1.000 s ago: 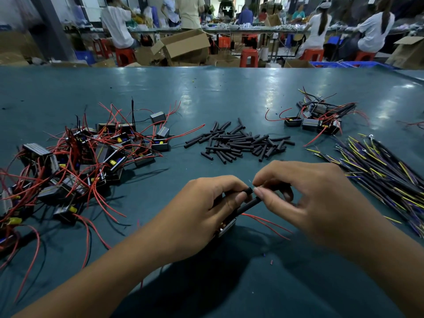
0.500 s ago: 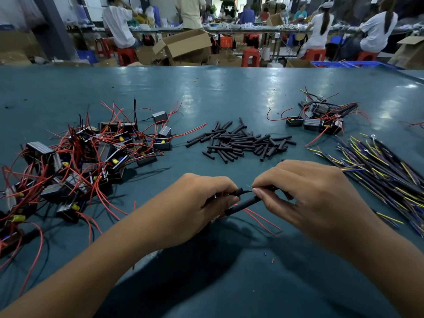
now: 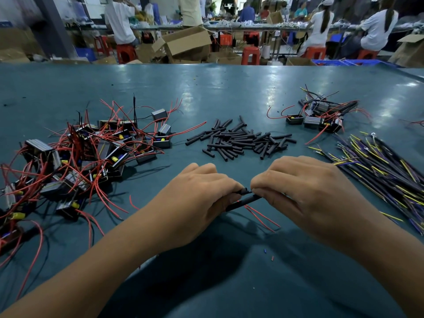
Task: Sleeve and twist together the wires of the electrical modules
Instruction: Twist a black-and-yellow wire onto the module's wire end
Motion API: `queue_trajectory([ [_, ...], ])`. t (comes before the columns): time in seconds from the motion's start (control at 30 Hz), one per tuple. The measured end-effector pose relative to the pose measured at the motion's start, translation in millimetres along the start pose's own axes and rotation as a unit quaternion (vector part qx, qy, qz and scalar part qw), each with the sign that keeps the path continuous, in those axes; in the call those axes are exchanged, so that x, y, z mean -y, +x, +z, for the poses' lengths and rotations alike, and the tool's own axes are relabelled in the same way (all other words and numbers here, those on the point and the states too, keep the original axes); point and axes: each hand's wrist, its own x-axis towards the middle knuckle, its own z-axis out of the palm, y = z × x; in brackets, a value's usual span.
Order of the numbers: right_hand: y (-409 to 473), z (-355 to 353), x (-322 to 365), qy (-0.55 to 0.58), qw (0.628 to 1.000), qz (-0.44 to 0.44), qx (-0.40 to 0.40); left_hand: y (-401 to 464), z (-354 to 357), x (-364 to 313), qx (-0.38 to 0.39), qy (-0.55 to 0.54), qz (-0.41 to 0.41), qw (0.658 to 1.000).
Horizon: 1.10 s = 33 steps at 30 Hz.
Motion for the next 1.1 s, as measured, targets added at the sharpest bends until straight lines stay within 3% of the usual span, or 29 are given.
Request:
queue_trajectory([
  [0.27, 2, 1, 3, 0.058, 0.998, 0.034, -0.003, 1, 0, -4, -0.023, -0.031, 0.006, 0.999],
  [0.43, 2, -2, 3, 0.091, 0.995, 0.049, -0.001, -1, -1, -3, -0.071, -0.092, -0.061, 0.991],
  [0.73, 1, -6, 0, 0.098, 0.994, 0.041, 0.013, 1, 1, -4, -0.075, -0.083, -0.017, 0.994],
  [1.1, -1, -1, -3, 0.083, 0.996, 0.028, 0.03, 1, 2, -8, -0.058, -0.272, -0.114, 0.954],
])
